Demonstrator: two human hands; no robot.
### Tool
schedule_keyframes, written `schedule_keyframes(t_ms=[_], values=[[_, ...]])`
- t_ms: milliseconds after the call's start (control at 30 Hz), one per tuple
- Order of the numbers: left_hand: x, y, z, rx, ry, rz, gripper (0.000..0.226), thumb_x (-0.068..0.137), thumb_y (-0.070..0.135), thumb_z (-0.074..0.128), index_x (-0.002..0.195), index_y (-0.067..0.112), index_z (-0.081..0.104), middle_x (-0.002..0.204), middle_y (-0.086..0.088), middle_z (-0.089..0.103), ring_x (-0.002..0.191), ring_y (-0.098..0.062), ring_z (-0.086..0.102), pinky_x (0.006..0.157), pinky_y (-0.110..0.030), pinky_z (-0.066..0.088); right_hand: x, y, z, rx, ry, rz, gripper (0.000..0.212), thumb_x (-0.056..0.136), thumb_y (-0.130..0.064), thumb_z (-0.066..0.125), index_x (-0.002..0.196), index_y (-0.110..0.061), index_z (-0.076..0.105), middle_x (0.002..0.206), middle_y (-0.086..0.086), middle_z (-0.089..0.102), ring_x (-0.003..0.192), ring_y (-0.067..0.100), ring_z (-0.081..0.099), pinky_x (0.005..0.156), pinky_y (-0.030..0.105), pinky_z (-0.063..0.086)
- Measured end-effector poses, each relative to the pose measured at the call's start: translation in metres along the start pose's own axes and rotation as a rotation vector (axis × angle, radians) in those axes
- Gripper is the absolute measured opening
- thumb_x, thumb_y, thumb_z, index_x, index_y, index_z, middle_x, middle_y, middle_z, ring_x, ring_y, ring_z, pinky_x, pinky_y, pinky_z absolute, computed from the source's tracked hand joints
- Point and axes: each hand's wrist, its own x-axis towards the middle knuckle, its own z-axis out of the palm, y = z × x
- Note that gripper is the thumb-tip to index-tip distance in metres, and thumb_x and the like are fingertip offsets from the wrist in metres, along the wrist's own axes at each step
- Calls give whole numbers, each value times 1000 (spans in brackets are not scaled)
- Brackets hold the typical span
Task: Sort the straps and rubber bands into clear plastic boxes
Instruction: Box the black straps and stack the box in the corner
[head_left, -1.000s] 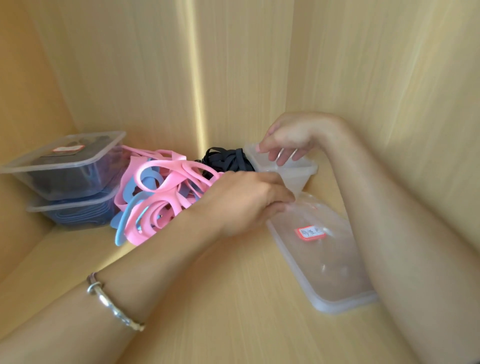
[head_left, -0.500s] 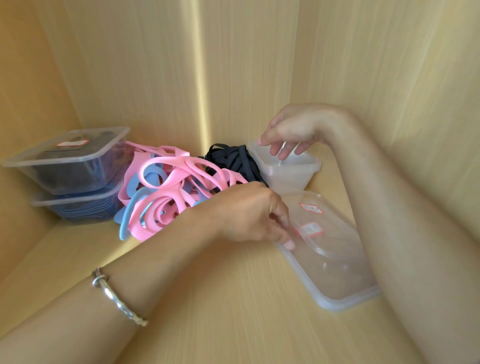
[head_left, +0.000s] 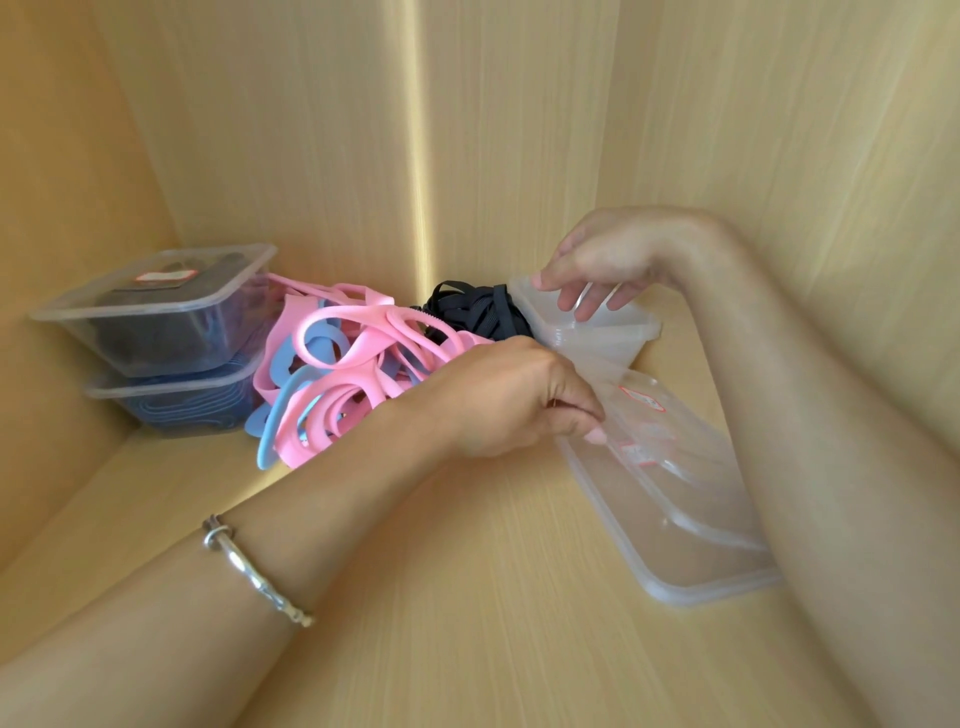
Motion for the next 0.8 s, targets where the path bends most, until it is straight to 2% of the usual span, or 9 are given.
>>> schedule_keyframes(t_ms=[200, 267, 333, 367, 433, 533, 600, 700, 800], values=[[1, 7, 4, 75, 161, -48, 22, 95, 35, 55, 101, 23, 72, 76, 9, 65, 65, -8, 47, 66, -36, 50, -1, 1, -2, 4, 4, 2, 29, 94, -37, 60, 112, -15, 62, 100, 2, 70, 90, 16, 70, 82, 33, 51], [2, 9, 3, 21, 198, -52, 14, 94, 29, 57, 97, 20, 68, 79, 7, 67, 64, -6, 52, 67, -32, 49, -2, 1, -3, 8, 6, 3, 29, 94, -37, 60, 113, -15, 62, 100, 2, 70, 90, 16, 70, 83, 34, 51], [0, 10, 2, -67, 143, -85, 4, 91, 27, 63, 89, 23, 62, 92, 9, 69, 66, 8, 53, 65, -16, 43, -3, 1, -5, 9, 12, 3, 29, 94, -36, 60, 113, -15, 62, 99, 1, 70, 91, 16, 70, 84, 34, 51], [0, 10, 2, -79, 76, -87, 4, 88, 28, 66, 88, 24, 64, 101, 10, 70, 66, 13, 51, 63, -14, 40, -3, 1, -5, 11, 14, 4, 28, 94, -36, 60, 113, -15, 62, 100, 1, 70, 91, 16, 70, 85, 34, 51], [0, 10, 5, -74, -93, -65, 18, 82, 31, 73, 100, 25, 72, 109, 14, 70, 73, 13, 54, 69, -19, 42, -4, 1, -4, 9, 10, 9, 28, 94, -36, 60, 113, -15, 61, 101, 2, 70, 92, 17, 70, 86, 35, 51], [-2, 9, 7, -94, -243, -47, 45, 76, 39, 77, 120, 34, 67, 114, 18, 68, 101, 1, 61, 91, -25, 47, -3, 1, -2, 1, -7, 20, 27, 94, -36, 59, 112, -15, 61, 102, 3, 69, 93, 19, 69, 85, 35, 50], [-2, 8, 6, -93, -270, -41, 49, 74, 41, 77, 122, 36, 65, 114, 21, 67, 101, 2, 60, 93, -22, 45, -2, 1, -2, -1, -14, 24, 27, 94, -36, 59, 111, -15, 60, 102, 4, 69, 94, 19, 69, 85, 35, 50], [-1, 7, 7, -34, -216, -38, 39, 78, 40, 75, 116, 37, 68, 111, 25, 67, 85, 12, 53, 78, -10, 40, -1, 1, -1, -3, -27, 26, 29, 94, -37, 60, 113, -15, 60, 103, 4, 69, 95, 20, 69, 87, 36, 50], [1, 4, 9, -43, -160, -5, 28, 82, 38, 71, 110, 34, 72, 106, 22, 70, 85, 10, 55, 80, -18, 46, -1, 1, -1, -1, -30, 31, 31, 94, -37, 60, 115, -15, 59, 103, 4, 68, 96, 21, 69, 87, 36, 49]])
